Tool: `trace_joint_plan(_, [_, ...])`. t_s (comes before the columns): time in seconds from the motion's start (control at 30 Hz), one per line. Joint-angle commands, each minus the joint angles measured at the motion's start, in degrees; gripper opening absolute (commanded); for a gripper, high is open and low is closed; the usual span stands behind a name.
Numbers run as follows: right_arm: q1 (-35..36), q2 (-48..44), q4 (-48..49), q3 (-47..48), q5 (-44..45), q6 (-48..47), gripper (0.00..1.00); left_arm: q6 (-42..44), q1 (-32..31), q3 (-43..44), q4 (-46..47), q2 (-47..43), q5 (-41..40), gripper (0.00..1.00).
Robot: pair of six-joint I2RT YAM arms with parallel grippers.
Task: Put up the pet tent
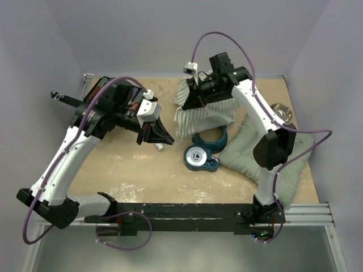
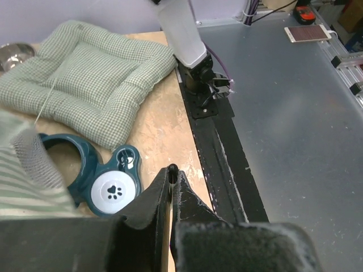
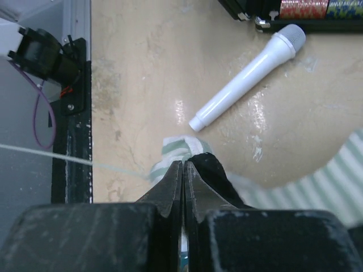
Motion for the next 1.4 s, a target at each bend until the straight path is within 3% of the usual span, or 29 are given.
trace_joint_plan(0.0, [0.21,-7.35,-0.11,1.00,-5.84,3.03,0.00,-12.94,0.23,-2.42,1.17,4.32,-3.06,0.00])
trace_joint_plan(0.17, [0.20,-13.93,7.86,-5.85,-5.58,8.11,0.00,-26.40,1.54,-6.99,7.77,8.44,0.18,0.00])
trace_joint_plan(0.33, [0.12,-21.94,22.55,-16.22,-3.13,16.92,0.00,-28.62,2.78,-6.31,8.92,10.65,1.52,0.00])
trace_joint_plan(0.47, [0.21,-22.04,18.72,-18.09,-0.14,7.38,0.00,-24.50,2.78,-2.96,3.23,12.14,1.34,0.00])
trace_joint_plan(0.7, [-1.02,-15.37,-0.79,-13.88,10.85,-19.70,0.00,-11.41,2.69,0.03,-7.59,14.34,-4.37,0.00])
trace_joint_plan(0.8, [-1.64,-15.62,-0.73,-13.69,13.58,-19.90,0.00,-9.02,2.43,-0.05,-8.22,14.69,-8.32,0.00])
trace_joint_plan(1.07, [3.36,-30.03,-0.73,-35.02,15.60,-28.69,0.00,-9.90,2.43,-1.38,-5.23,15.57,-12.11,0.00])
trace_joint_plan(1.1, [3.37,-30.30,-0.73,-36.53,15.78,-29.13,0.06,-9.81,2.43,-1.03,-4.97,15.92,-12.20,0.00])
trace_joint_plan(1.17, [3.28,-29.69,-0.73,-36.72,17.18,-29.14,0.37,-9.64,2.43,-0.32,-5.05,16.53,-12.20,0.00])
trace_joint_plan(1.2, [3.19,-29.34,-0.73,-35.85,18.14,-29.05,0.47,-9.20,2.43,0.12,-5.58,16.89,-12.20,0.00])
trace_joint_plan(1.37, [-1.63,-30.30,0.06,-29.88,16.05,-33.35,0.70,-7.79,2.25,1.26,-5.93,18.21,-12.37,0.00])
